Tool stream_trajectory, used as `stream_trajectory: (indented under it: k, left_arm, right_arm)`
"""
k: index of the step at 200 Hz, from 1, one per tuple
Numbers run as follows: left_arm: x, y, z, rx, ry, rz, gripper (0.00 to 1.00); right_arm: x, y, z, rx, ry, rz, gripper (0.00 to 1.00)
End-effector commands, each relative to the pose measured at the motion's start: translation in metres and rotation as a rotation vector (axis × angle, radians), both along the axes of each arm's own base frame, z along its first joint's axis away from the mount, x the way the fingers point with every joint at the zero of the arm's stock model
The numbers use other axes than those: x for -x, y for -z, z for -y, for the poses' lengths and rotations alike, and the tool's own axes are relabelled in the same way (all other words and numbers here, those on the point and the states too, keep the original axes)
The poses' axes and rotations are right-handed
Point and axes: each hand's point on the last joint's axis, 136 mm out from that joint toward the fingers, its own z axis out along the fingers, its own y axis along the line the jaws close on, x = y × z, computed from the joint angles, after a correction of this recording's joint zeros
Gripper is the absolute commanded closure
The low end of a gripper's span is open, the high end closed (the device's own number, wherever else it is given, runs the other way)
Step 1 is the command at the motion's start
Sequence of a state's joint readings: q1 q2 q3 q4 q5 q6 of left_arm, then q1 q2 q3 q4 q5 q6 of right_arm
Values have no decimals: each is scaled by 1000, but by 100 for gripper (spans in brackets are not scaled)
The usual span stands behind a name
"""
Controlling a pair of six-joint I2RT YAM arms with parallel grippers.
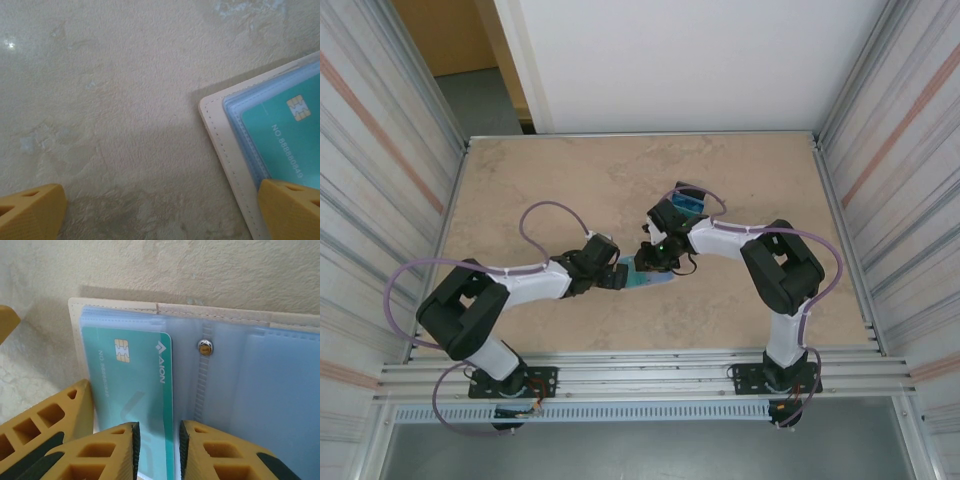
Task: Take the credit cards out of the card holder
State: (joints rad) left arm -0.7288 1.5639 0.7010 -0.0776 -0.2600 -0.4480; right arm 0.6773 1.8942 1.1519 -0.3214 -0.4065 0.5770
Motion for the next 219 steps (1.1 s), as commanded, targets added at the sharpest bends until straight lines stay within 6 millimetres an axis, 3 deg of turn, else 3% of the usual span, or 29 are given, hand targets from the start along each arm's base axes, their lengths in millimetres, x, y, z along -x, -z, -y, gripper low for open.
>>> stream_trajectory:
  k: [1,67,124,219]
  left_arm:
    - [0,2,-4,-55,3,-1,1]
    - [2,3,-8,-81,-1,-11,1]
    - [1,0,-9,-92,-4,-10,1]
    - [0,-2,-9,-106,-1,-11,1]
  right_arm:
    - [0,1,-4,-36,17,-36,72]
    - [1,2,-7,-109,29,-67,76]
    - [3,-12,-10,-216,29,-69,81]
    - [1,-25,-7,-281,42,-64,79]
